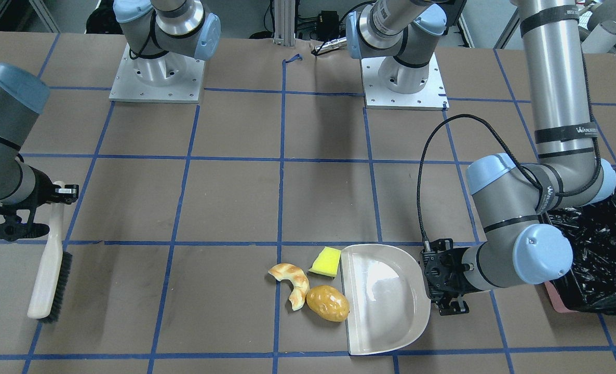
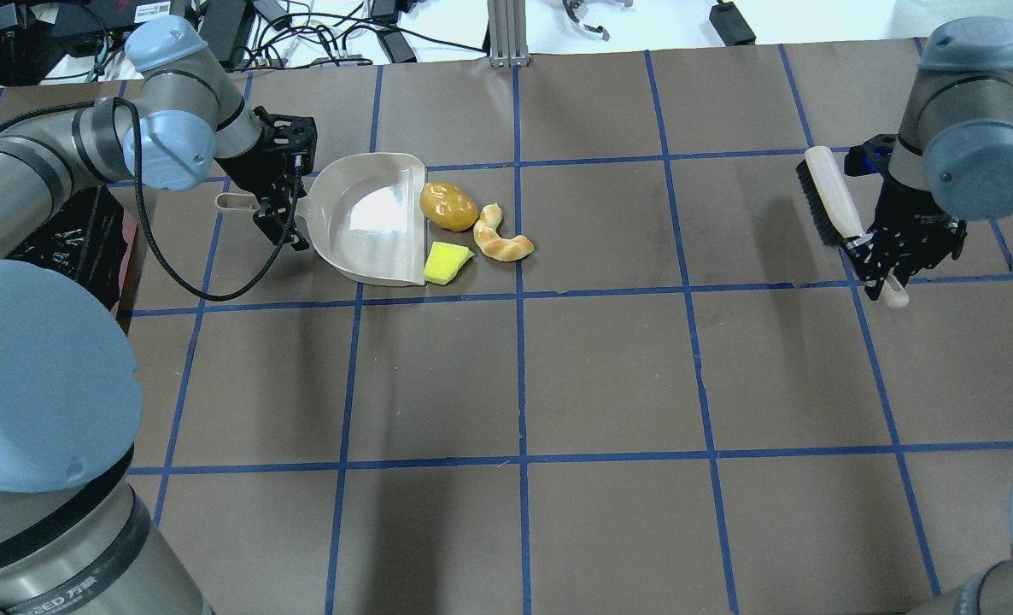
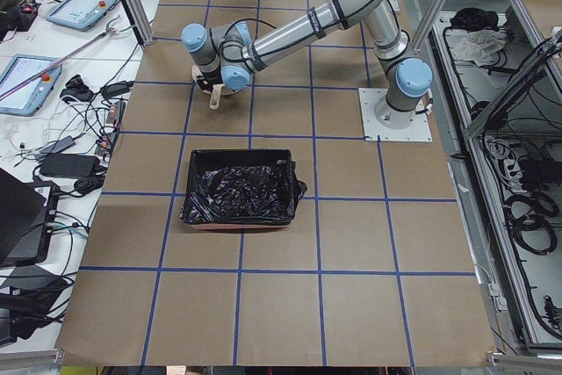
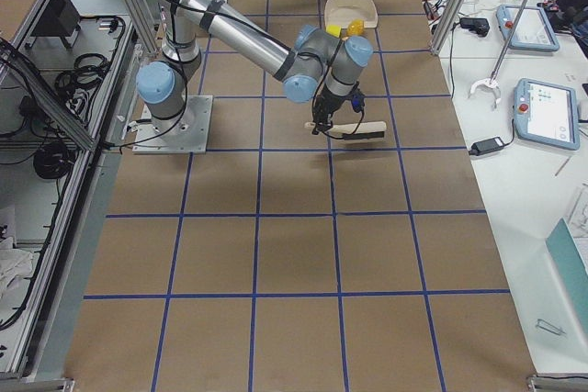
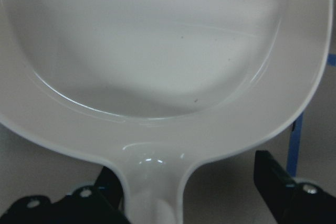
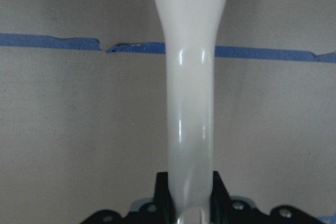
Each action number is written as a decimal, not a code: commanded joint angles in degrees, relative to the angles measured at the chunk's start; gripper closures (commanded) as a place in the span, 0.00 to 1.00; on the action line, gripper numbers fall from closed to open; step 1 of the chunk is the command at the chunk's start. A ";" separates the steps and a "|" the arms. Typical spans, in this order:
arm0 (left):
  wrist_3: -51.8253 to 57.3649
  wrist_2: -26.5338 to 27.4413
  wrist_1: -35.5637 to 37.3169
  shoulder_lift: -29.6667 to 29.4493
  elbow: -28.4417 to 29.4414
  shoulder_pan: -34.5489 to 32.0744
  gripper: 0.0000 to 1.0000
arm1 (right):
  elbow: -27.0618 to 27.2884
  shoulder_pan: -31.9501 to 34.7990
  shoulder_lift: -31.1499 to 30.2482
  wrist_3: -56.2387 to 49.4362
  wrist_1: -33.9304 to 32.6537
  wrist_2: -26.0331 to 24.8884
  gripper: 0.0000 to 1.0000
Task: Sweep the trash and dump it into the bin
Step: 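Lift the brush with the right gripper and carry it toward the dustpan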
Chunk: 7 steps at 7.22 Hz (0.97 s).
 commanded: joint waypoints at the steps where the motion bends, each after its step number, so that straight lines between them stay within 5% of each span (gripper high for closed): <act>1: 0.37 -0.16 0.00 -0.04 0.00 -0.02 0.16 | -0.27 5.73 -2.95 9.28 4.65 -1.45 1.00; 3: 0.46 0.01 0.09 -0.04 0.00 -0.02 0.43 | -4.29 16.61 -2.97 21.22 12.89 -2.08 1.00; 7: 0.55 -0.07 0.70 0.04 -0.09 -0.02 0.45 | -10.11 31.32 3.69 40.57 19.35 -6.12 1.00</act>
